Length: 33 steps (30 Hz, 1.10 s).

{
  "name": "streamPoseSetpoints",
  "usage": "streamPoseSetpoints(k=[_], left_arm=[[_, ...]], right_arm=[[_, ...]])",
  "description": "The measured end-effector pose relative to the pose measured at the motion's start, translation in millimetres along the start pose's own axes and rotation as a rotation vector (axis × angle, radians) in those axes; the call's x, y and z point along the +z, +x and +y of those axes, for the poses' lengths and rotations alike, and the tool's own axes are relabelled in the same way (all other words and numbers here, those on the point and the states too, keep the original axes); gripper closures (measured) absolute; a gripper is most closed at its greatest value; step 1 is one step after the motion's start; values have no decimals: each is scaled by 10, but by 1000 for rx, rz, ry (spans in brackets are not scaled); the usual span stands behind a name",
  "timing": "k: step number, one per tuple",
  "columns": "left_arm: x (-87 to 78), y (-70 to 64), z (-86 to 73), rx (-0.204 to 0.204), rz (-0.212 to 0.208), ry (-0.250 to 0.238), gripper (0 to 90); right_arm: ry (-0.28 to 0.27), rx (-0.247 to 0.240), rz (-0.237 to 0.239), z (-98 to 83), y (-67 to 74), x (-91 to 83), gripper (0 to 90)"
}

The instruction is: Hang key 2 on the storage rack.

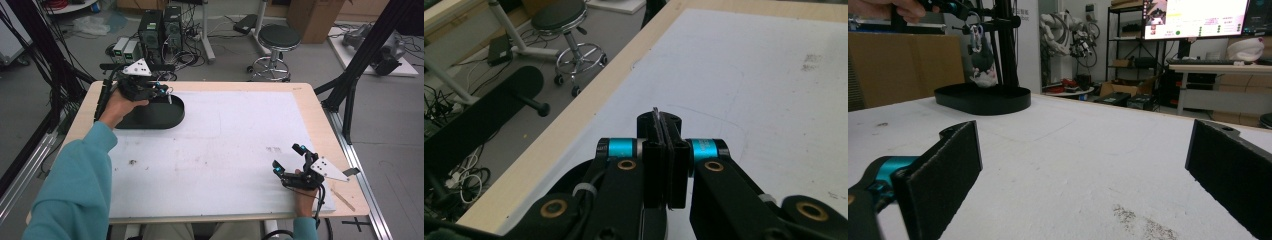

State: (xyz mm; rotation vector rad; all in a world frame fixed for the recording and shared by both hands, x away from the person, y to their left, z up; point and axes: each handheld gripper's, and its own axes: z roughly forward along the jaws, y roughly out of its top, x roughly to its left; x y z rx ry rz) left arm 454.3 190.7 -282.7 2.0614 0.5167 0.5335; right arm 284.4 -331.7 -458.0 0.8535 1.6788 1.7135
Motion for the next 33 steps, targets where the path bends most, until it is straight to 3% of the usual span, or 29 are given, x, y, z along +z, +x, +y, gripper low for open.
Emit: streamPoseSetpoints(k=[8, 28, 33], left_arm=[[-150, 114, 16, -28, 38, -37, 883], [-373, 372, 34, -72, 169, -37, 884], [-377, 435, 2, -89, 166, -28, 883]], right_arm=[[3, 2, 0, 0, 2, -1, 8], [-1, 1, 0, -1, -3, 2, 8], [0, 3, 0, -1, -1, 1, 8]])
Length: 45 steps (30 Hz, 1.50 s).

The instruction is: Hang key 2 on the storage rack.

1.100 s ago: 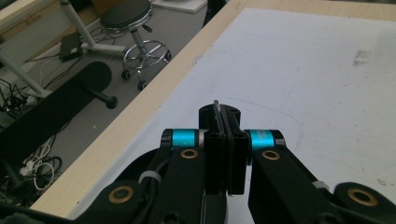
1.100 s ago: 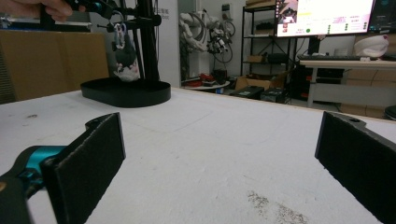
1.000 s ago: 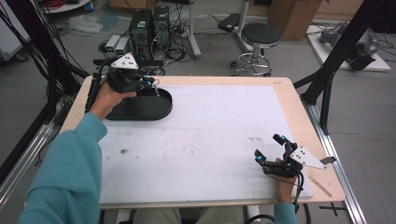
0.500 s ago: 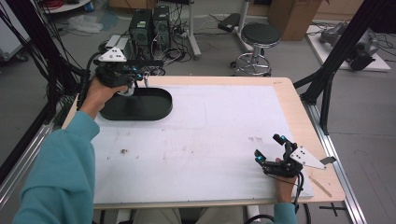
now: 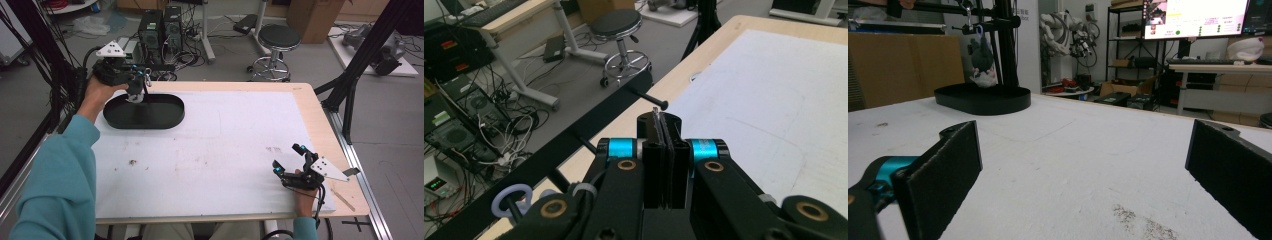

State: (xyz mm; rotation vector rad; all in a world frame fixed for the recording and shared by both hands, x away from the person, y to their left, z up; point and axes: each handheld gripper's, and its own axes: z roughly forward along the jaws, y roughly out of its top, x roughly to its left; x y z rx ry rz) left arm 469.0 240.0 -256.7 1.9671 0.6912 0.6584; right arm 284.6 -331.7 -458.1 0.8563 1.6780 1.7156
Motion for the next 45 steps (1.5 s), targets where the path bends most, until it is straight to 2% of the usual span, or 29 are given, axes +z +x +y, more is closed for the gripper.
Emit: streamPoseSetpoints(k=[2, 5, 9, 22, 28, 38, 45], left_arm=[[14, 23, -18, -6, 7, 9, 883], [44, 65, -41, -20, 2, 4, 883], [114, 107, -83, -36, -7, 25, 883], [204, 138, -134, -53, -20, 45, 883], [236, 157, -158, -56, -13, 62, 883], [250, 239, -206, -86, -5, 44, 883], [238, 270, -222, -84, 0, 45, 883]], right_arm=[[0, 2, 1, 0, -1, 0, 8], [0, 3, 1, 0, -1, 1, 8], [2, 4, 1, 1, -1, 1, 8], [6, 2, 2, 1, 2, -1, 8], [6, 1, 2, 1, 2, -1, 8], [8, 8, 2, 0, 6, -3, 8], [3, 1, 3, 1, 2, 2, 8]])
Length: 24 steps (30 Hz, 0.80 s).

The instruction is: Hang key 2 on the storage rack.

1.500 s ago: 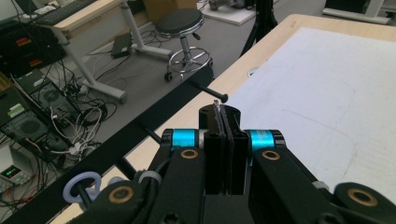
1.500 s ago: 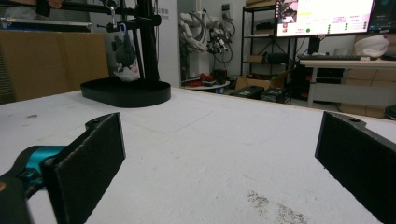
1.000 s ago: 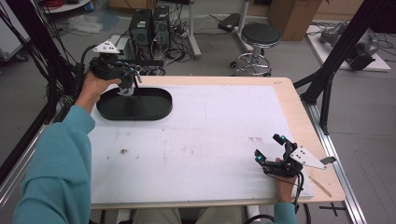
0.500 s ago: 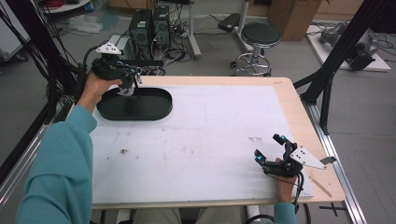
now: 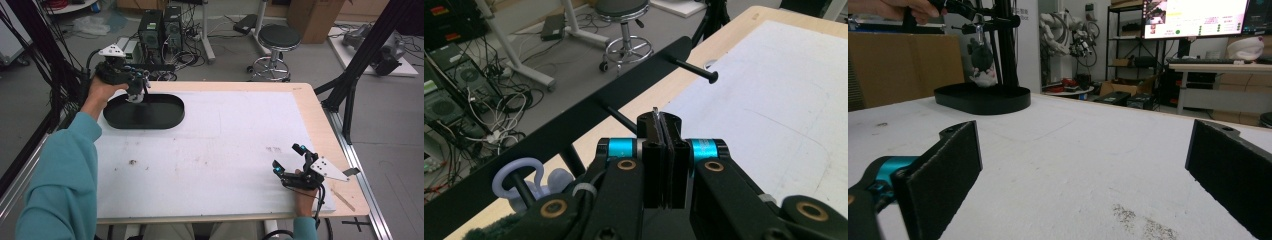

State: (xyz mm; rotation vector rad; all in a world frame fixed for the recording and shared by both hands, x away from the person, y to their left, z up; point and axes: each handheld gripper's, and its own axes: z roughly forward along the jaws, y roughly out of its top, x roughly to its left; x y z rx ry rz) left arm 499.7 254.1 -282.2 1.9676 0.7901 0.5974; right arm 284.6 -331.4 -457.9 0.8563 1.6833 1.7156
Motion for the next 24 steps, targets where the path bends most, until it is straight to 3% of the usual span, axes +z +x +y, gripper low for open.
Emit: streamPoseSetpoints(k=[13, 24], left_arm=[[48, 33, -21, -17, 16, -3, 883], [60, 32, -15, -6, 48, -1, 883]], right_arm=[[-3, -1, -2, 0, -3, 2, 8], [4, 4, -2, -2, 3, -4, 8]])
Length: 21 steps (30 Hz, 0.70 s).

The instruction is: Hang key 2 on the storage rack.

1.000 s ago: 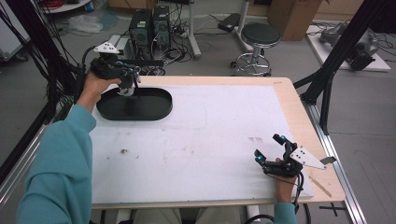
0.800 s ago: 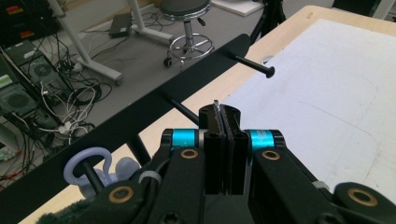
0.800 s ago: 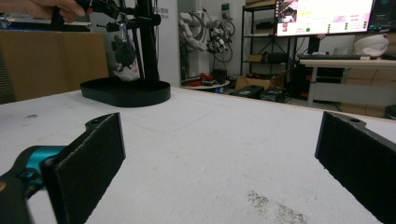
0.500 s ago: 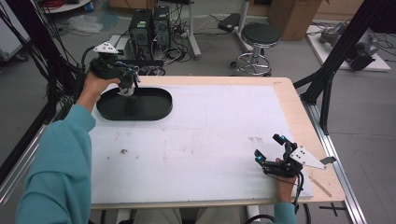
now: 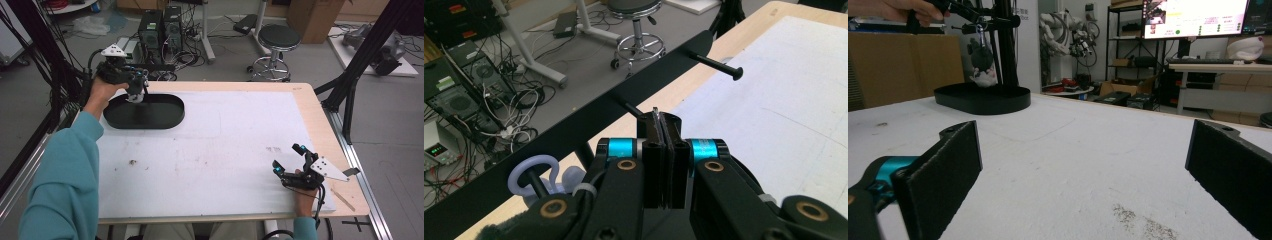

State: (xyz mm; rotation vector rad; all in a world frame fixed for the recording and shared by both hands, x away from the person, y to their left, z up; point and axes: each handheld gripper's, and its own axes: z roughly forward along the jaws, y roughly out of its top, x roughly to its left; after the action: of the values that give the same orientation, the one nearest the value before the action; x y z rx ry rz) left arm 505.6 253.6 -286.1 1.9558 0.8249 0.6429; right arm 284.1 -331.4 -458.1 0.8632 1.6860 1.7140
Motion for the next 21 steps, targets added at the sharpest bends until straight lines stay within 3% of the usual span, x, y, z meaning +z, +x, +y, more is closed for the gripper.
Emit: streamPoseSetpoints(k=[21], left_arm=[[83, 42, 49, 21, 34, 6, 882]], right_arm=[[-9, -5, -2, 0, -9, 5, 8]])
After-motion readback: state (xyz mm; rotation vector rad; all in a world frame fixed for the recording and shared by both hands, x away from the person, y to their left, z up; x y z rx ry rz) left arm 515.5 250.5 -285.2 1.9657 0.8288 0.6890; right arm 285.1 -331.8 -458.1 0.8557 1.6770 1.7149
